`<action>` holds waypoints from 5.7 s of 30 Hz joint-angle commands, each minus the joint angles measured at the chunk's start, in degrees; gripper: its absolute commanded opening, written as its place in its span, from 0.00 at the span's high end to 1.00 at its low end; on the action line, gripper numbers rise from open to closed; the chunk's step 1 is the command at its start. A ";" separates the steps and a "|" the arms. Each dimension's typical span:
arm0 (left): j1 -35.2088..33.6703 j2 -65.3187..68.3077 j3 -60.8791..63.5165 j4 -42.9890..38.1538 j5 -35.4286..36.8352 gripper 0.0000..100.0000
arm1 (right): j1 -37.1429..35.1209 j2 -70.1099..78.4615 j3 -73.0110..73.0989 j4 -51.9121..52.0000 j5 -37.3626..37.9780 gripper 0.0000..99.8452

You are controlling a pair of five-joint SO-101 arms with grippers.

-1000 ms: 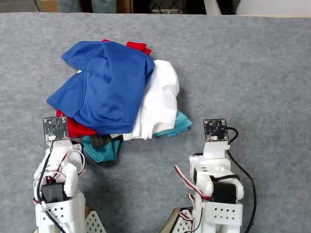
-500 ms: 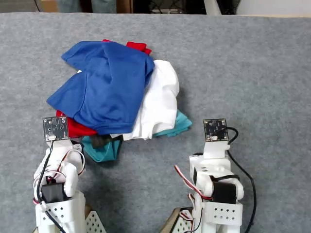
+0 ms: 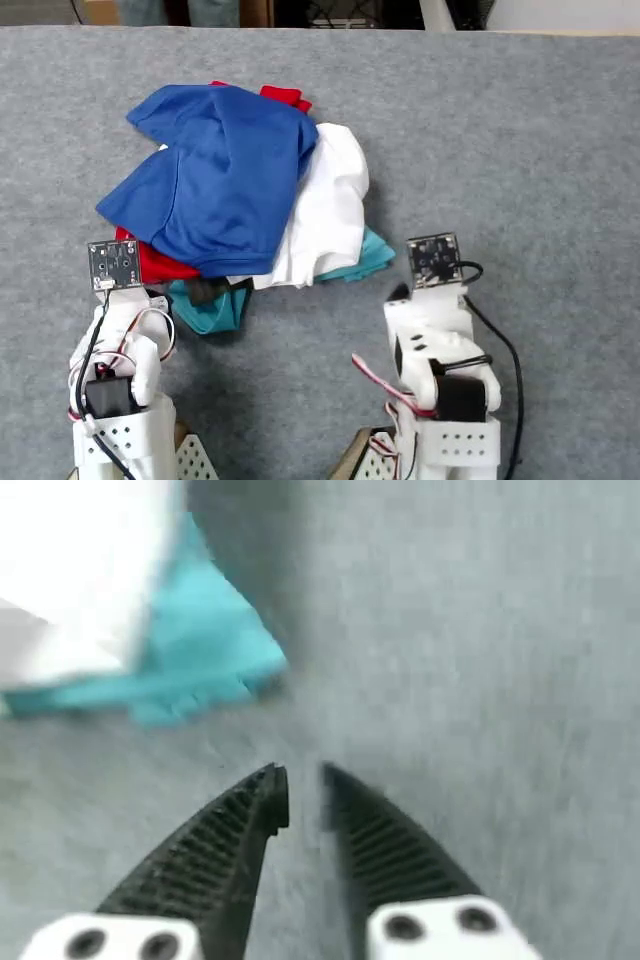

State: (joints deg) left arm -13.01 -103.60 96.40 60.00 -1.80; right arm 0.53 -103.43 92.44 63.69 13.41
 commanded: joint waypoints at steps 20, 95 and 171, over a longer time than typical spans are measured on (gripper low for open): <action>1.10 -0.62 0.75 0.18 0.44 0.97 | -30.51 92.44 -87.52 -0.97 -9.58 0.84; 18.59 118.68 -110.55 16.88 -3.69 0.70 | 17.05 122.42 -73.80 -10.81 -15.56 0.99; 27.30 147.08 -119.60 17.14 20.31 0.89 | 17.93 116.62 -66.68 -18.64 -22.95 0.99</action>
State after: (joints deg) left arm 14.33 40.04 -21.58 78.11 19.56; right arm 18.37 13.58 25.45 45.93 -9.45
